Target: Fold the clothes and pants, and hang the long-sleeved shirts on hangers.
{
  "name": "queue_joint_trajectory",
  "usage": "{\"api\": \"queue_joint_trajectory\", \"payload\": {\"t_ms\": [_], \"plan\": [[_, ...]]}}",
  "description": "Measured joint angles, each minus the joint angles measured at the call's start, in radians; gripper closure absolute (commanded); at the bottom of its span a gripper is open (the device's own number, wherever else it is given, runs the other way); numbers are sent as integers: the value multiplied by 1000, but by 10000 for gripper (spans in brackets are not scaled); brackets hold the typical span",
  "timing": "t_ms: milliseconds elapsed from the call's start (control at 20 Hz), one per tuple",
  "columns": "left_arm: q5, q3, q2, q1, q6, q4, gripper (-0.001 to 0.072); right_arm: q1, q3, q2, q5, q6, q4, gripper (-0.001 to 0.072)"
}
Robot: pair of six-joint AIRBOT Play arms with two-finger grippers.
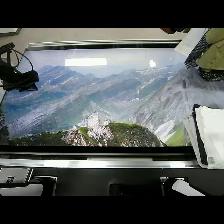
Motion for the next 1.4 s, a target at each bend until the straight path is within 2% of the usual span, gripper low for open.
{"api": "queue_joint_trajectory", "payload": {"t_ms": [50, 150, 200, 300, 400, 600, 800, 1400], "plan": [[0, 0, 0, 0, 0, 0, 690, 1, 11, 18, 26, -6, 37, 404], [0, 0, -1, 0, 0, 0, 692, 18, 40, 60, 109, -35, 153, 433], [0, 0, -1, 0, 0, 0, 692, 42, 54, 80, 166, -60, 230, 472], [0, -6, 0, -2, 0, 0, 693, 138, 72, 116, 268, -126, 397, 613], [0, -25, 8, -13, 8, 2, 693, 283, 81, 136, 329, -182, 498, 677], [11, -105, 48, -62, 39, 1, 693, 613, 87, 152, 403, -251, 569, 675], [33, -169, 87, -111, 50, 0, 692, 820, 89, 156, 456, -275, 565, 674], [17, -195, 101, -136, 55, 0, 692, 908, 89, 157, 500, -311, 549, 674]]}}
